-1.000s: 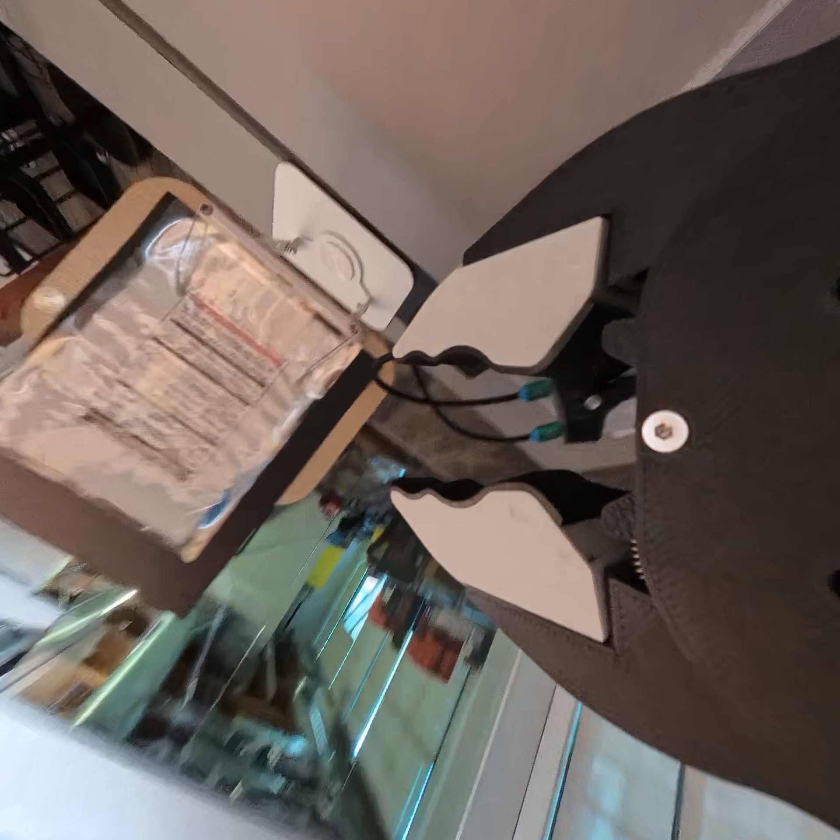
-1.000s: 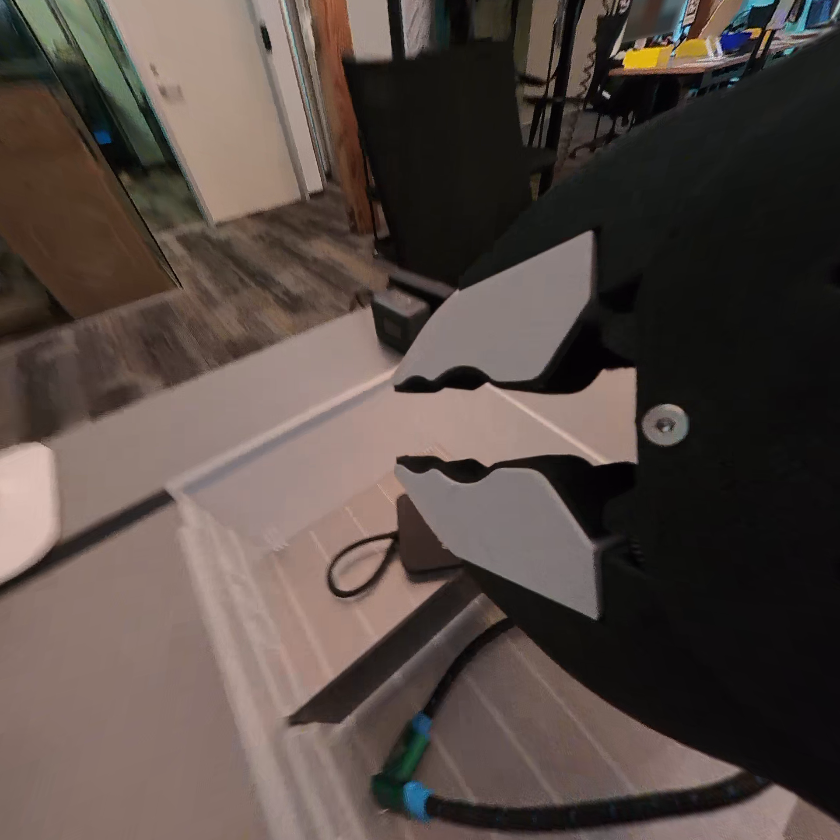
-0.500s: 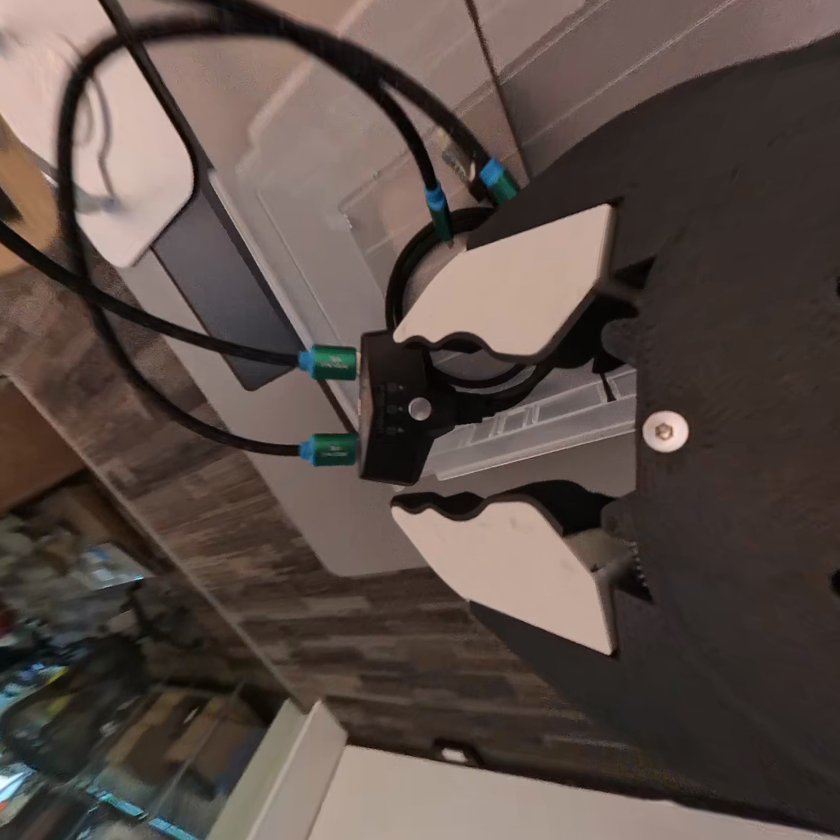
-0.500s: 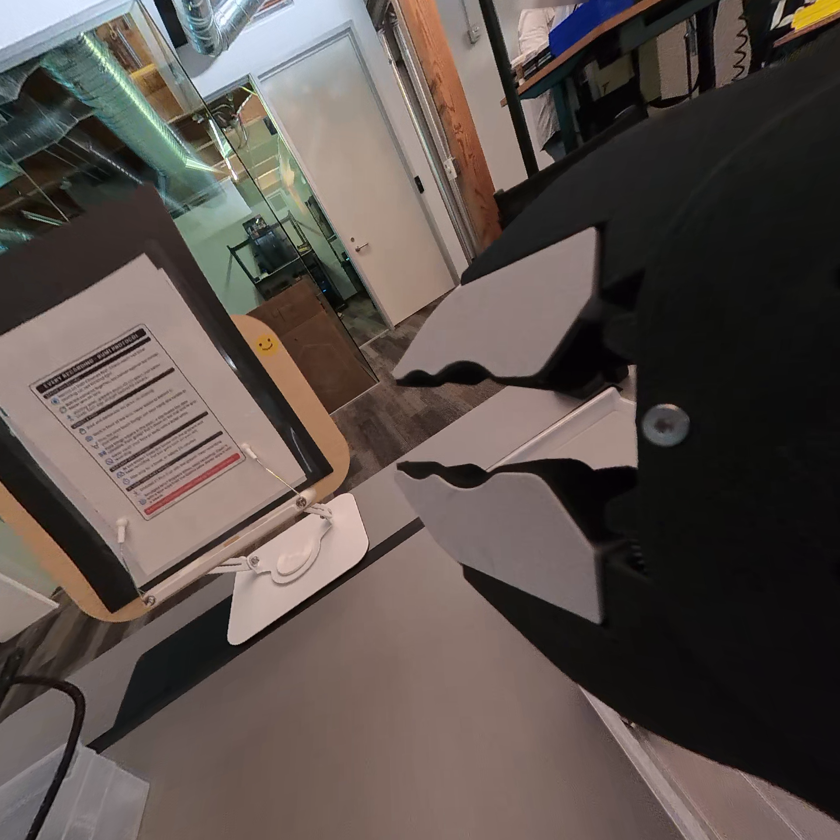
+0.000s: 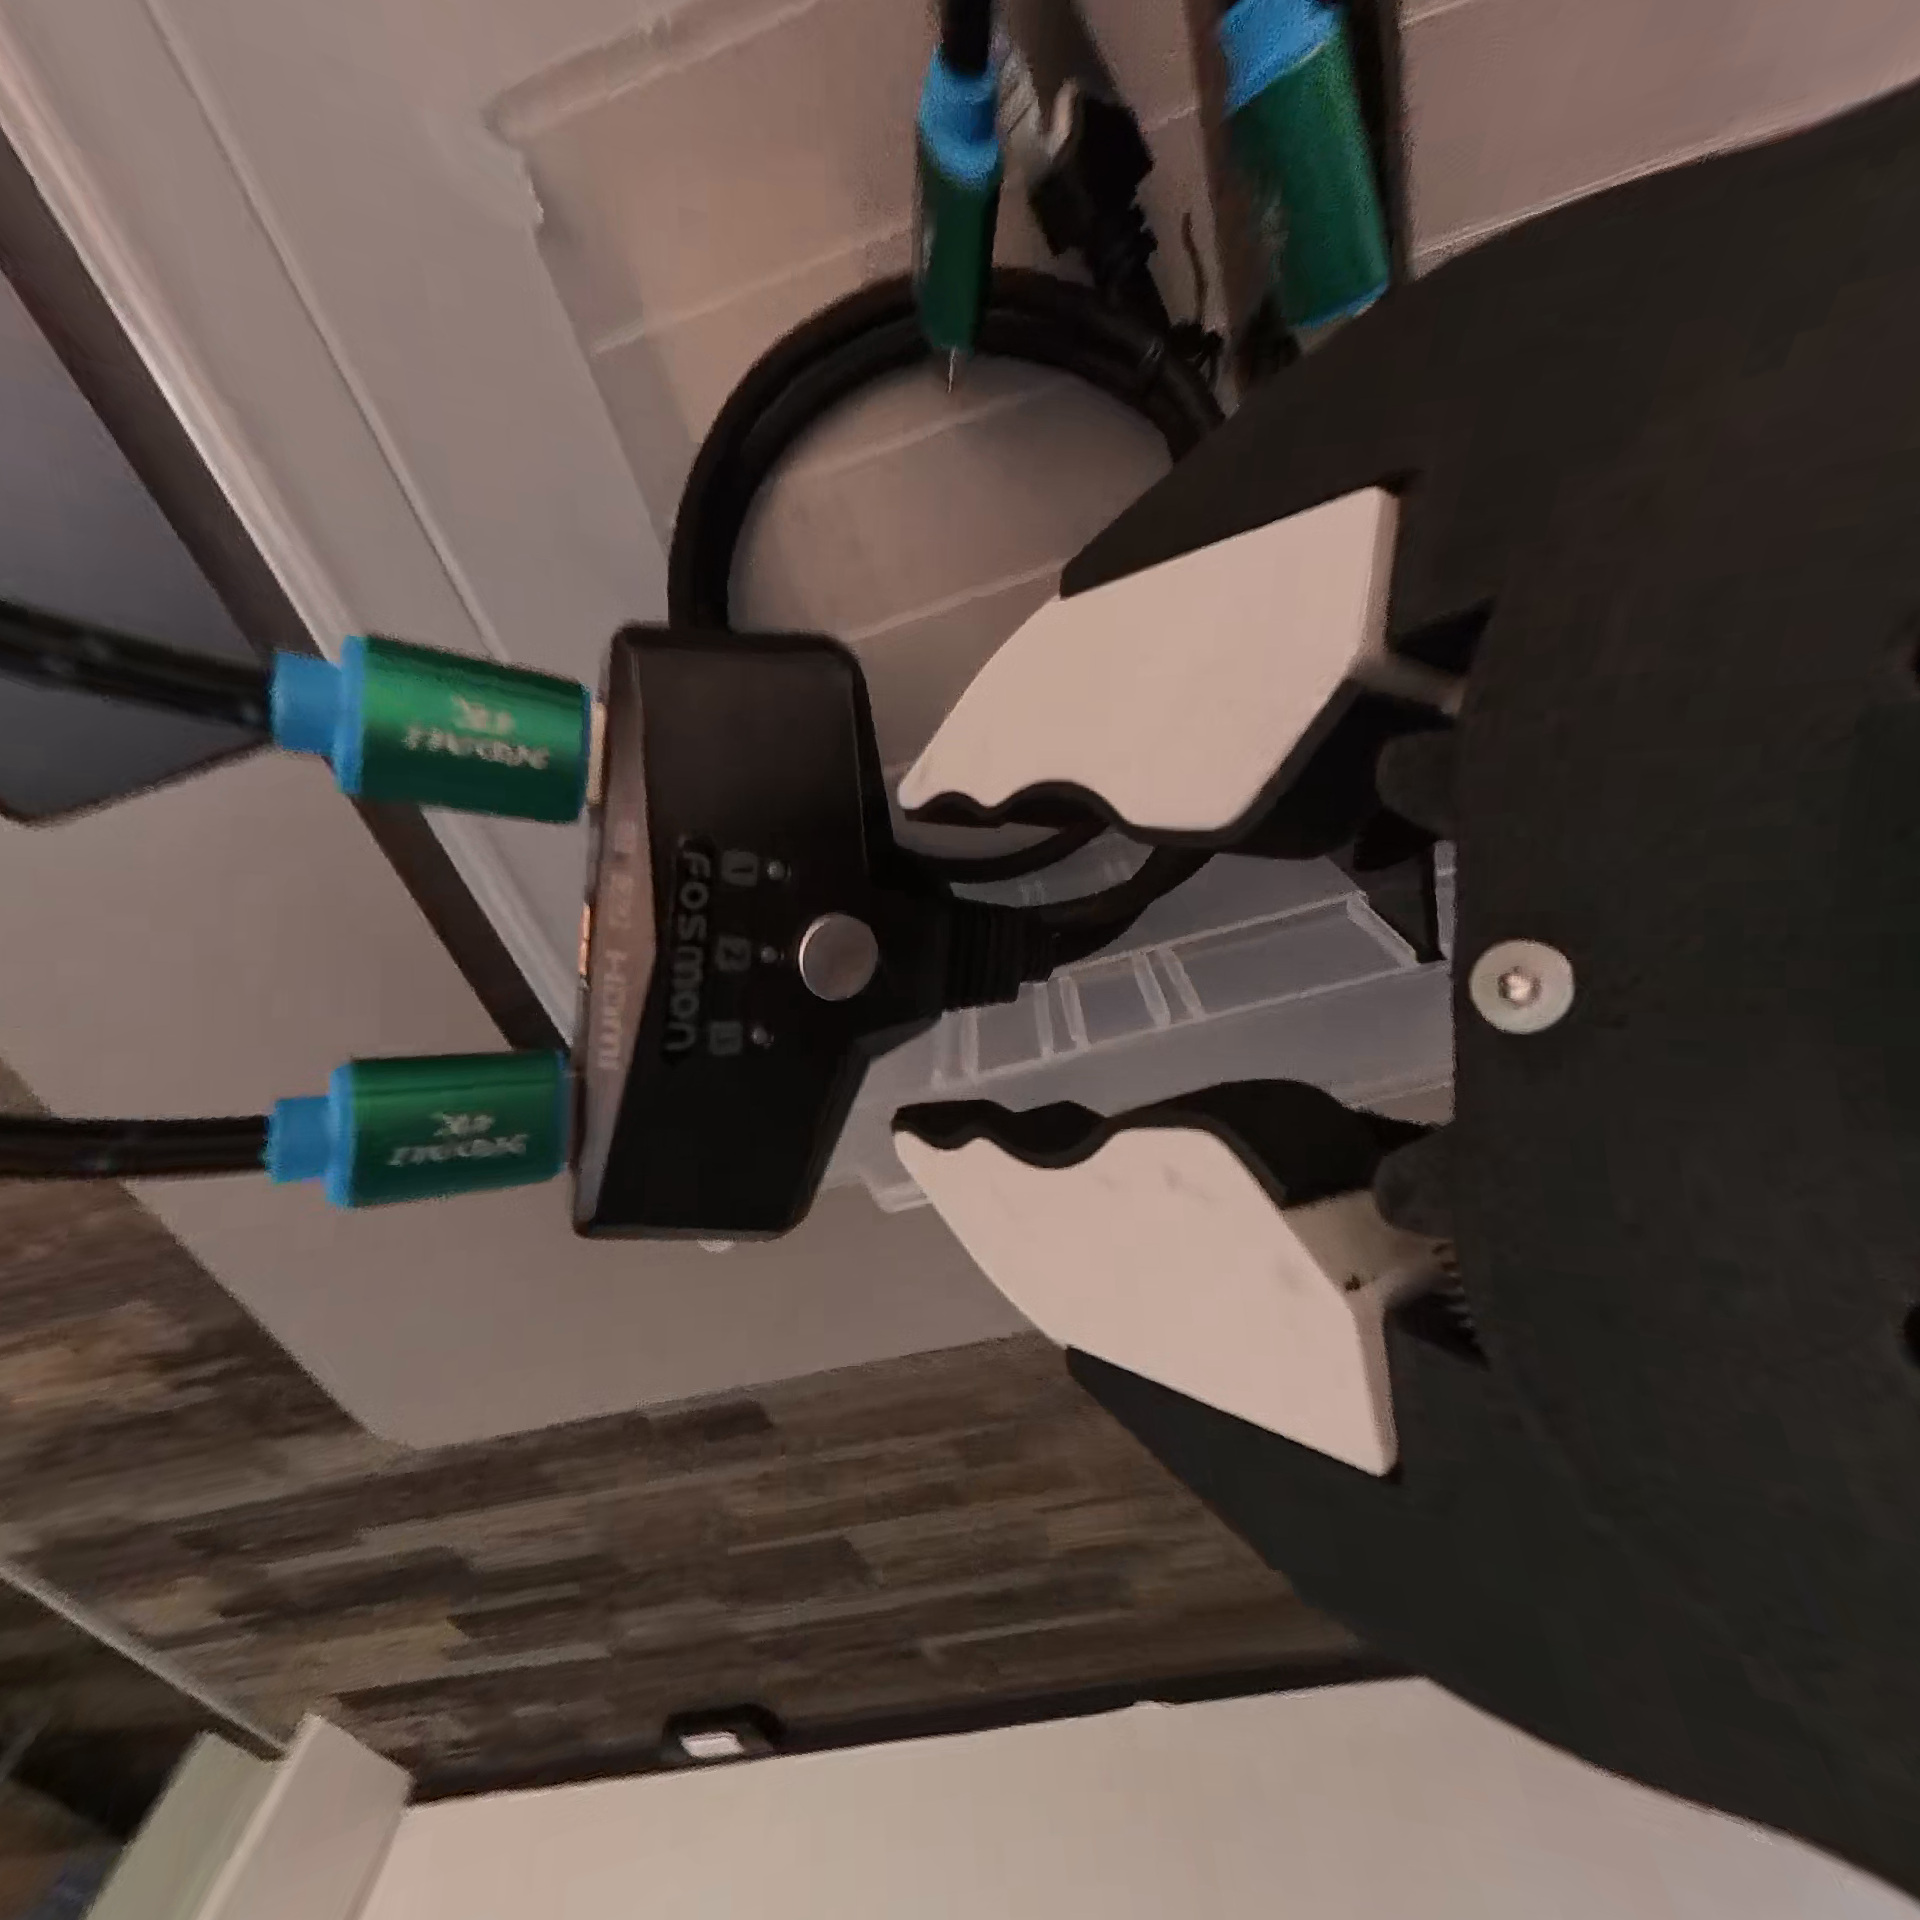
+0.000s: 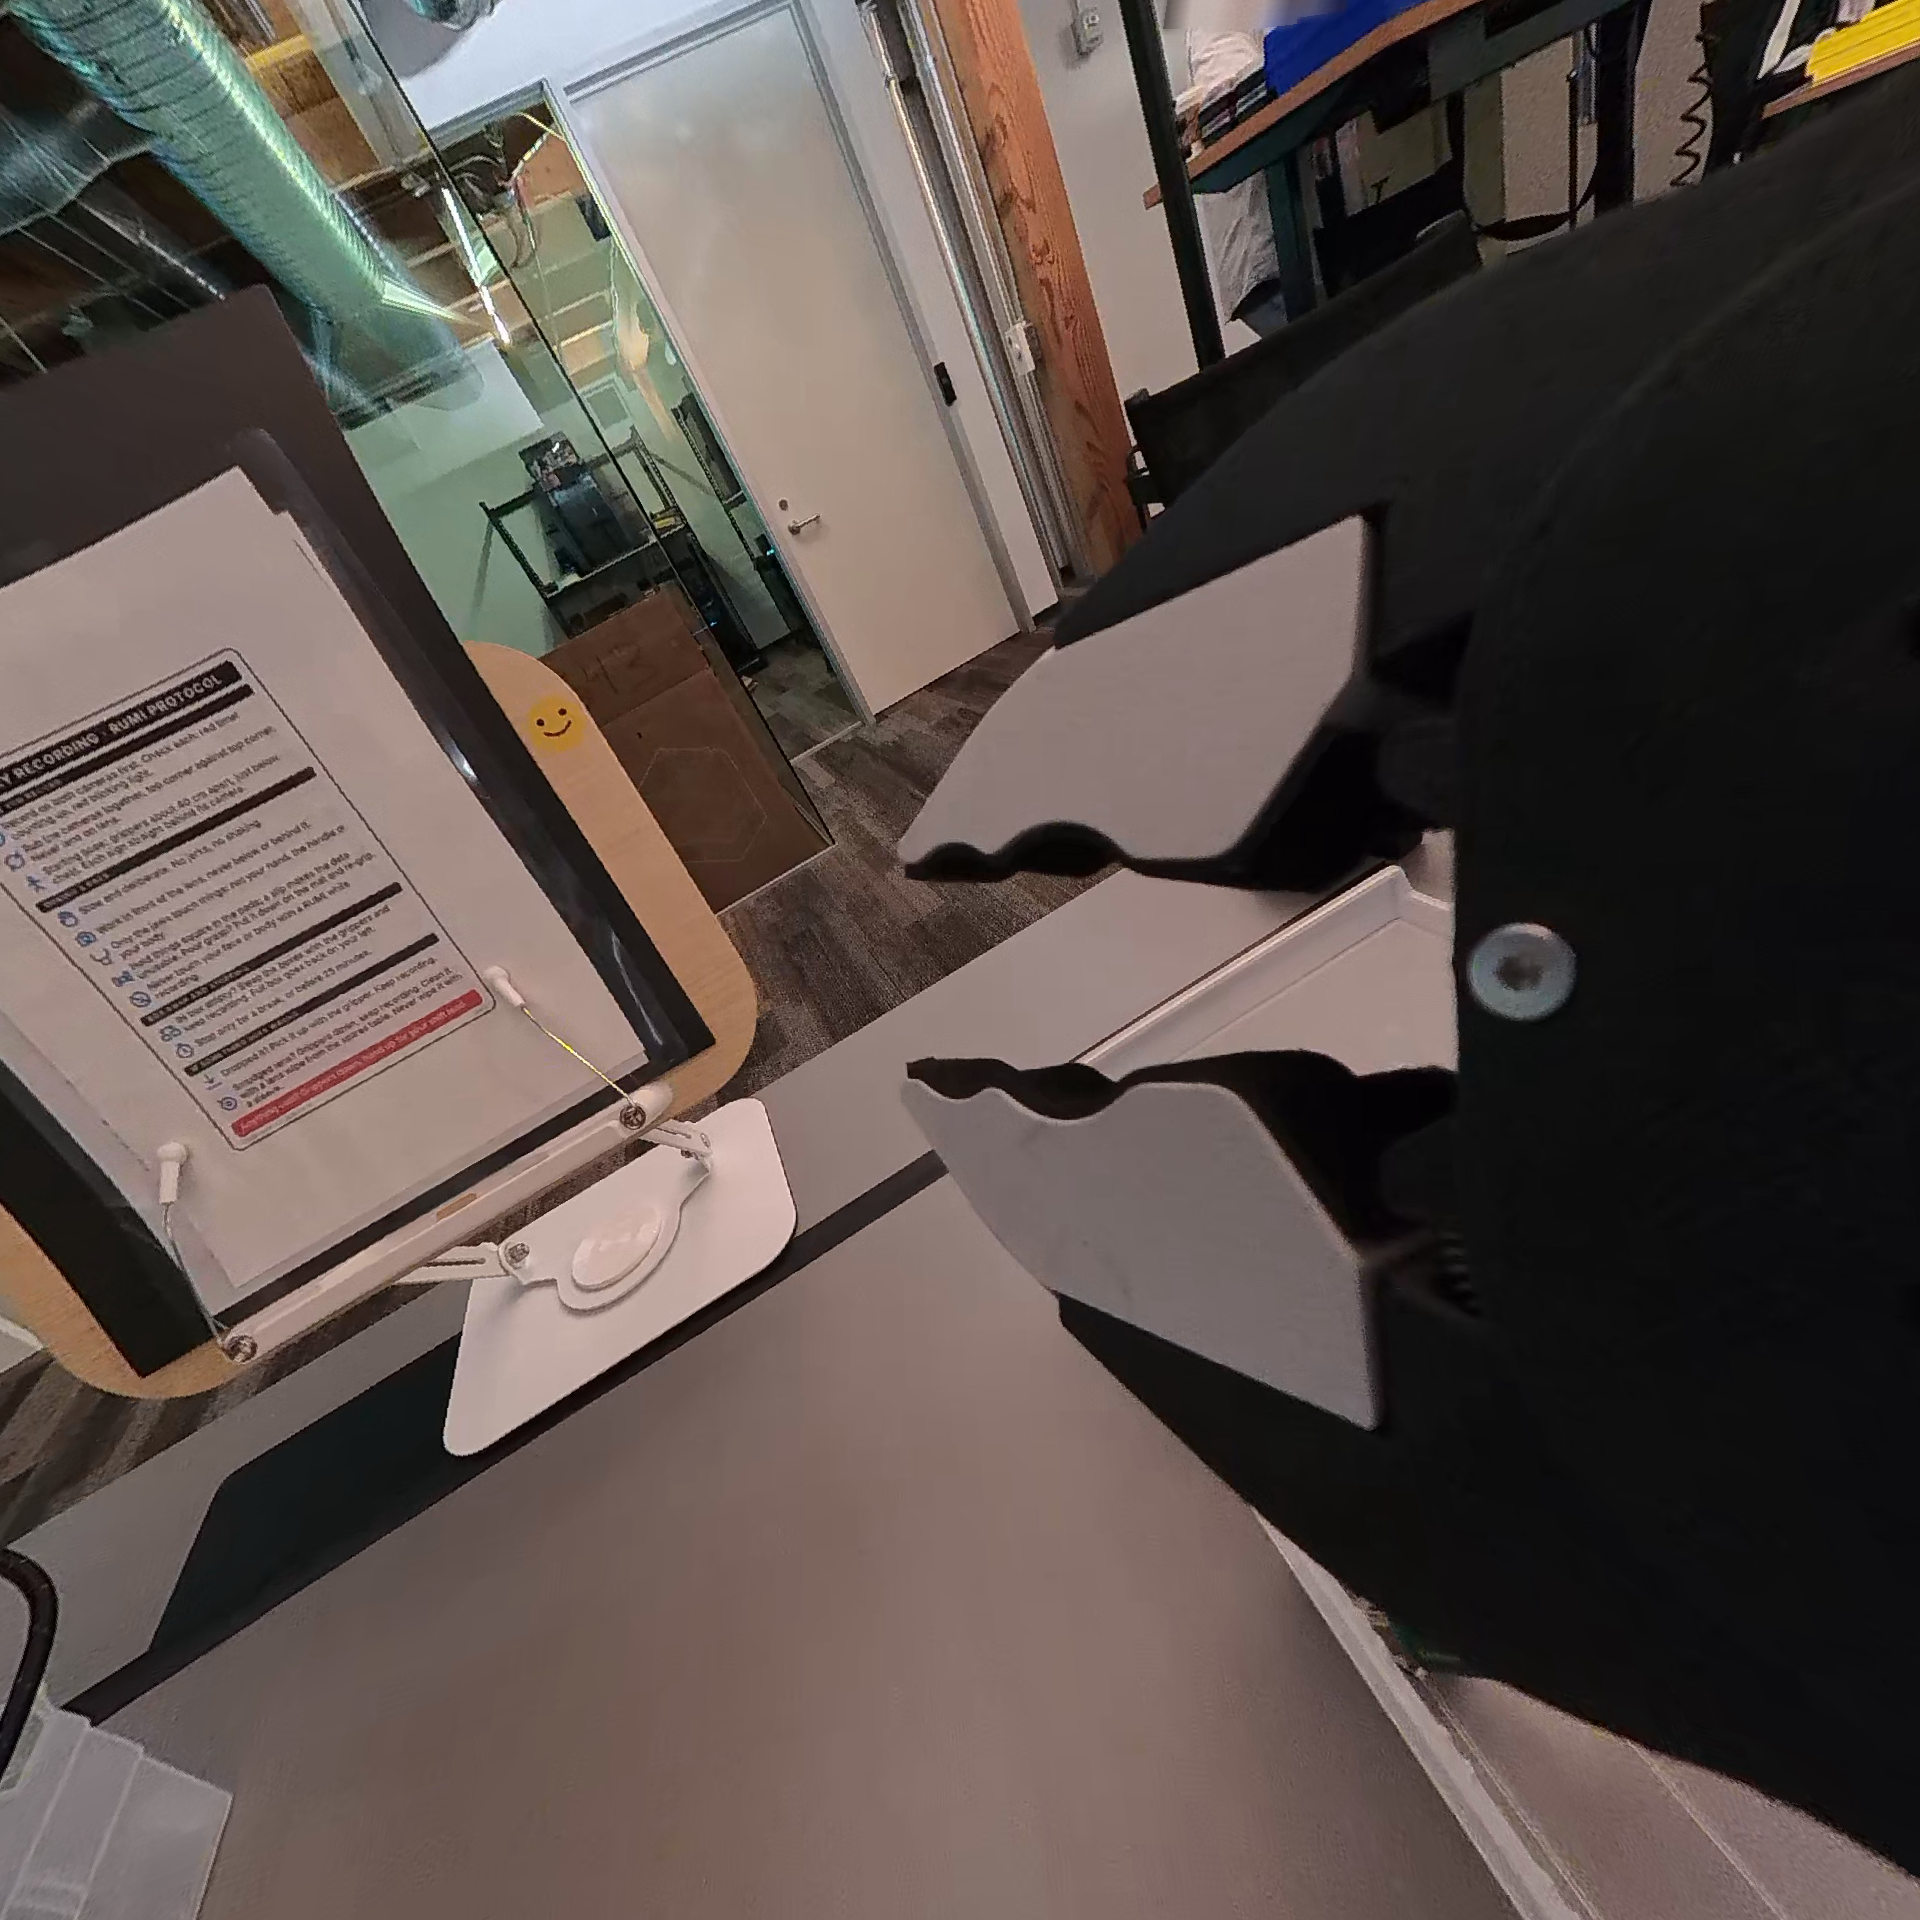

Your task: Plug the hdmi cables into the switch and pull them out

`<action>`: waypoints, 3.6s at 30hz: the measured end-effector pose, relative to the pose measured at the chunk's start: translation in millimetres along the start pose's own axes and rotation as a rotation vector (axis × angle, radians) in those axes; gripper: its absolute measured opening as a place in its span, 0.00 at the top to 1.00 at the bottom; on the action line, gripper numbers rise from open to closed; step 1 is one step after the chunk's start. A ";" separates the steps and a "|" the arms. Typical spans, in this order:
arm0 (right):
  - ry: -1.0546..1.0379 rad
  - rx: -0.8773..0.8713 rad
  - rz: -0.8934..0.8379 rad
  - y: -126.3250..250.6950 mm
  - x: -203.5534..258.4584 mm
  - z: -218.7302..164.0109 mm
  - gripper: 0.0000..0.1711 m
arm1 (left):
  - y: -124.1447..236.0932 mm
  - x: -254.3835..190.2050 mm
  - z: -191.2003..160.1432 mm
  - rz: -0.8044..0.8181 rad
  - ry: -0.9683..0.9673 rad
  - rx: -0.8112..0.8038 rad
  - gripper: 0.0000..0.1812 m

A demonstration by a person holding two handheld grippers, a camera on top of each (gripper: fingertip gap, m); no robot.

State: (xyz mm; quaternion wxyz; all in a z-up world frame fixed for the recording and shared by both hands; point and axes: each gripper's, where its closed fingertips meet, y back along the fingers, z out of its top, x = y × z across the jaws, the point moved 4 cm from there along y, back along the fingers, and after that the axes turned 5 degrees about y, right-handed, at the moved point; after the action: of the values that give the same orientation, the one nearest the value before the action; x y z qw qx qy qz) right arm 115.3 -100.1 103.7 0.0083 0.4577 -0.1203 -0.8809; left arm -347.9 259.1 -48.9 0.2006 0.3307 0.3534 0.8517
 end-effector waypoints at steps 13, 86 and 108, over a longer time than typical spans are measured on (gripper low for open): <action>0.030 -0.015 0.041 -2.1 6.6 -1.1 0.81 | -16.7 -9.9 -2.8 0.117 -0.173 0.089 0.63; -0.072 -0.550 0.279 -14.4 57.8 75.3 0.69 | 291.7 -232.6 81.1 -1.058 -0.561 -0.913 0.79; 0.441 -0.831 0.623 43.6 154.6 152.2 0.86 | 277.2 -309.6 19.6 -1.503 -0.971 -0.707 0.76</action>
State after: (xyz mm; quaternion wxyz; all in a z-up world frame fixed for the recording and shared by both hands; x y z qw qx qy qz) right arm -101.7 -130.5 73.0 0.4724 0.5322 0.1119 -0.6936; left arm -147.1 -95.6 34.6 0.9066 0.2549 0.0743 0.3280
